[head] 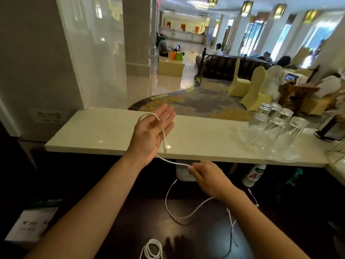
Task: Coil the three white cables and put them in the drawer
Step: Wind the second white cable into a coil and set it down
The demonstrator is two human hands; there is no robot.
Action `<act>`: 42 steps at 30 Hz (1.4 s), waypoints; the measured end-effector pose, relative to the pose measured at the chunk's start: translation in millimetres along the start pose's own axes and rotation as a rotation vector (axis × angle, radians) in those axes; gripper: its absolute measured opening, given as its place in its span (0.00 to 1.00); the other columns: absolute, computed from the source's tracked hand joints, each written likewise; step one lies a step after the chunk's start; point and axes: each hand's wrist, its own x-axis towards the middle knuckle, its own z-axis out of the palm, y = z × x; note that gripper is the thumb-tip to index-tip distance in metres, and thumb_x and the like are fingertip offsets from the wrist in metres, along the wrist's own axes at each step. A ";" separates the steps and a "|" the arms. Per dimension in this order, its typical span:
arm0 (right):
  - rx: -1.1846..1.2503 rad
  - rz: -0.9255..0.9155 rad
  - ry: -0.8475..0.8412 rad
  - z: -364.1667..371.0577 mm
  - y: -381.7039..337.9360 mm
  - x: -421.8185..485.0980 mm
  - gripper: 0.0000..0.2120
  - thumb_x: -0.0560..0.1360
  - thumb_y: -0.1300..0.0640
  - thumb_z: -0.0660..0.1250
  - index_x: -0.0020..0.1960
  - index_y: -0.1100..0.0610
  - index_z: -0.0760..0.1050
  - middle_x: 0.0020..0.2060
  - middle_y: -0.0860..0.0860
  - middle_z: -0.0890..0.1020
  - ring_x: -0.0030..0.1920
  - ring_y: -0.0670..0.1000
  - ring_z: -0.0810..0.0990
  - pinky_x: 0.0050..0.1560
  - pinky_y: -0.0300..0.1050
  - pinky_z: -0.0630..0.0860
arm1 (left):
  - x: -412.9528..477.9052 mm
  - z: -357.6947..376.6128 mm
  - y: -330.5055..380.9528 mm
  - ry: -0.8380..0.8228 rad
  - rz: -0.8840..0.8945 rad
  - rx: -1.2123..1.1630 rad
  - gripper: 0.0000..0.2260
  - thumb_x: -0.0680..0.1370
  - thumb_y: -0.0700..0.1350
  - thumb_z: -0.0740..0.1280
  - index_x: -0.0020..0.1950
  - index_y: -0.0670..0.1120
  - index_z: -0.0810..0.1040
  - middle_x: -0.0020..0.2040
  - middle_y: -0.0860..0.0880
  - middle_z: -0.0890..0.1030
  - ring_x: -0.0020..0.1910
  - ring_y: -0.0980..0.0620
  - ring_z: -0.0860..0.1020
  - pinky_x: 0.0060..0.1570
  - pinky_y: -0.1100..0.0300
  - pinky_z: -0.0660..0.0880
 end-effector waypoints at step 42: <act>0.289 0.131 0.124 -39.7 -3.9 27.8 0.30 0.75 0.37 0.58 0.37 0.62 0.81 0.34 0.59 0.84 0.36 0.55 0.81 0.42 0.48 0.74 | -2.7 32.7 13.7 -0.679 -0.517 -0.026 0.20 0.83 0.45 0.53 0.64 0.35 0.76 0.58 0.38 0.82 0.49 0.48 0.85 0.42 0.63 0.81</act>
